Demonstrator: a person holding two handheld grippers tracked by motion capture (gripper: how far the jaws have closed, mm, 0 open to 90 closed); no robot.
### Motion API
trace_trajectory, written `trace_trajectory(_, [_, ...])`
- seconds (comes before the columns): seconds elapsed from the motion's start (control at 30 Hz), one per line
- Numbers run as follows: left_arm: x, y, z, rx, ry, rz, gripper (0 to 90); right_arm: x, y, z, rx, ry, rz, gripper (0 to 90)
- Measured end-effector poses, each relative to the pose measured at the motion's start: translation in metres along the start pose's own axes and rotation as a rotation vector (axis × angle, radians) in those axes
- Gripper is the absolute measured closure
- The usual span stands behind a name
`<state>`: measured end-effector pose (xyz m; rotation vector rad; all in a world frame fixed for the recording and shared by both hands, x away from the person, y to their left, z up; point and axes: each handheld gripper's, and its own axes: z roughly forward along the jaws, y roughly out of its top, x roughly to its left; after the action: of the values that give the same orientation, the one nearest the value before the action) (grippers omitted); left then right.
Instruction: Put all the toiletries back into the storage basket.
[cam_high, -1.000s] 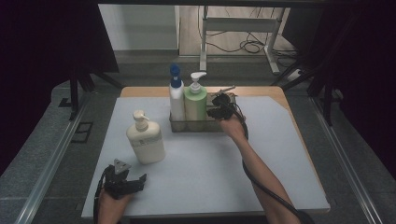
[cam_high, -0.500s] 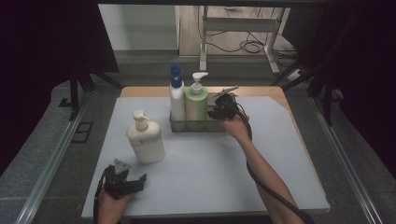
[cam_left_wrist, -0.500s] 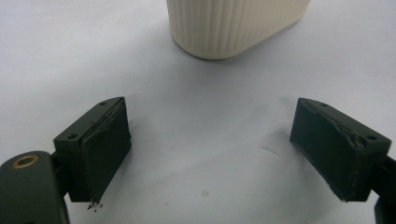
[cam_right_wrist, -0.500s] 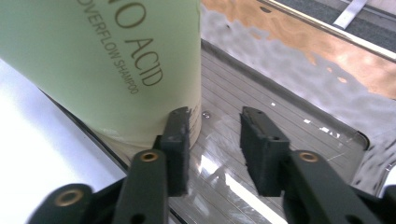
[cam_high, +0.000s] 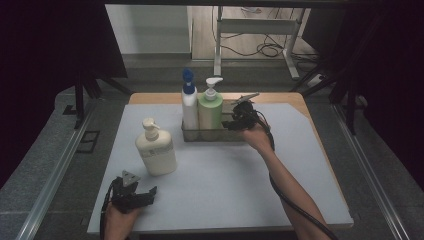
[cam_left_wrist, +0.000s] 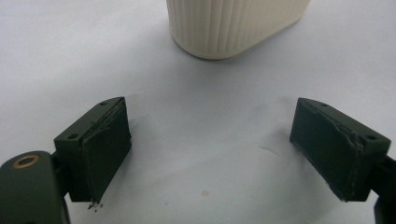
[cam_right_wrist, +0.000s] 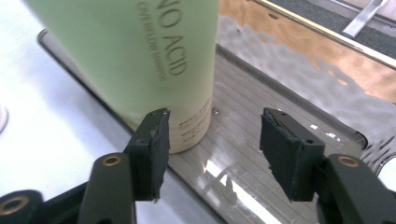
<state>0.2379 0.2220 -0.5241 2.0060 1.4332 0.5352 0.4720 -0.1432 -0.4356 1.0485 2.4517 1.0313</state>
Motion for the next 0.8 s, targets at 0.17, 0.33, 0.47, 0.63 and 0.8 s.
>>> trace_trajectory(0.17, [0.000, 0.000, 0.000, 0.000, 0.000, -0.001, 12.2, 0.005, 0.000, -0.008, -0.008, 0.014, -0.018, 35.7])
trace_trajectory(0.33, [0.000, 0.000, 0.000, 0.001, -0.001, -0.001, 12.2, 0.010, 0.001, -0.018, -0.011, 0.024, -0.031, 31.3])
trace_trajectory(0.47, [0.000, 0.000, 0.000, 0.002, -0.002, -0.001, 12.3, 0.014, 0.000, -0.025, -0.013, 0.032, -0.040, 30.0])
trace_trajectory(0.63, [0.000, 0.000, 0.000, 0.002, -0.002, -0.003, 12.4, 0.018, -0.002, -0.034, -0.019, 0.039, -0.067, 29.4])
trace_trajectory(0.8, [0.000, 0.000, 0.000, 0.002, -0.002, -0.005, 12.5, 0.023, -0.005, -0.044, -0.023, 0.046, -0.078, 28.4])
